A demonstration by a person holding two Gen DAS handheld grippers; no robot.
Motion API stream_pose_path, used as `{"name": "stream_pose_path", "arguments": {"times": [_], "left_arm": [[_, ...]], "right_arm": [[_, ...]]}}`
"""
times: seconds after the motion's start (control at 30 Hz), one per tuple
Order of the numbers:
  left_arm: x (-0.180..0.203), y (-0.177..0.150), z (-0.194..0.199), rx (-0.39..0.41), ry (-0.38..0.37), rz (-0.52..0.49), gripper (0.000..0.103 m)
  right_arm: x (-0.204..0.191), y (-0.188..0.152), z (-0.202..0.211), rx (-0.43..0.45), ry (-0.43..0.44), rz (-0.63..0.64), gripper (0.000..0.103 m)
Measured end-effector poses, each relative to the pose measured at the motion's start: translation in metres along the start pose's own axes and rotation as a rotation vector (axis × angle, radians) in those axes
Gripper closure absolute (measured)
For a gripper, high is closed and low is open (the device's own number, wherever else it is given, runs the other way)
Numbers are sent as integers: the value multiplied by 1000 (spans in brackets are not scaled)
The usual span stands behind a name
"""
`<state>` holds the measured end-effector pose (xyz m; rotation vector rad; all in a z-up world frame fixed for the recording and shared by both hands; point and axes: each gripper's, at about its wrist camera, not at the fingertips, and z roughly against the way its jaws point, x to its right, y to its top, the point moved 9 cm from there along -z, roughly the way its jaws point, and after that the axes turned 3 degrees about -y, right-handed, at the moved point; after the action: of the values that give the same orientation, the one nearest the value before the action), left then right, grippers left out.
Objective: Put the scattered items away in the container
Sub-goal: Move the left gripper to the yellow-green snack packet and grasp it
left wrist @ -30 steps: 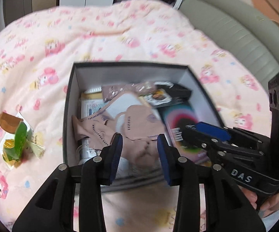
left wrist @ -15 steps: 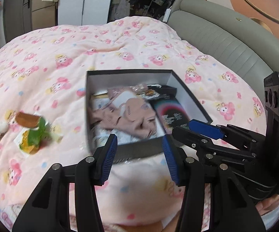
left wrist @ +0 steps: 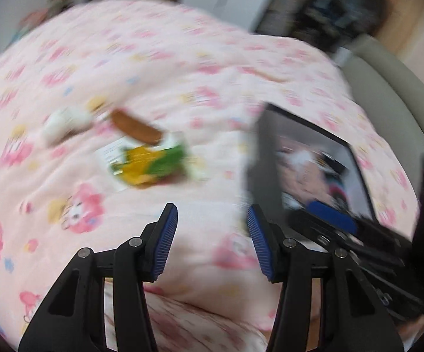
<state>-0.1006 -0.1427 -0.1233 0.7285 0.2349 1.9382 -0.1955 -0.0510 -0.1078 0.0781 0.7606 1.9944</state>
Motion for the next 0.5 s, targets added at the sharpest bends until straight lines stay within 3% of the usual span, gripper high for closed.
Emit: {"name": "stream_pose_path", "arguments": {"times": [0.1, 0.23, 0.3, 0.43, 0.5], "left_arm": [[-38, 18, -22, -8, 33, 110, 52], [-79, 40, -54, -11, -37, 306, 52], [-101, 47, -69, -20, -2, 365, 52], [-135, 42, -106, -128, -22, 510, 52], [-143, 33, -120, -173, -72, 584, 46]], "right_arm": [[-9, 10, -30, -54, -19, 3, 69], [-21, 28, -67, -103, 12, -39, 69], [-24, 38, -80, -105, 8, -65, 68], [-27, 49, -119, -148, -21, -85, 68], [-30, 49, -133, -171, -11, -93, 68]]}}
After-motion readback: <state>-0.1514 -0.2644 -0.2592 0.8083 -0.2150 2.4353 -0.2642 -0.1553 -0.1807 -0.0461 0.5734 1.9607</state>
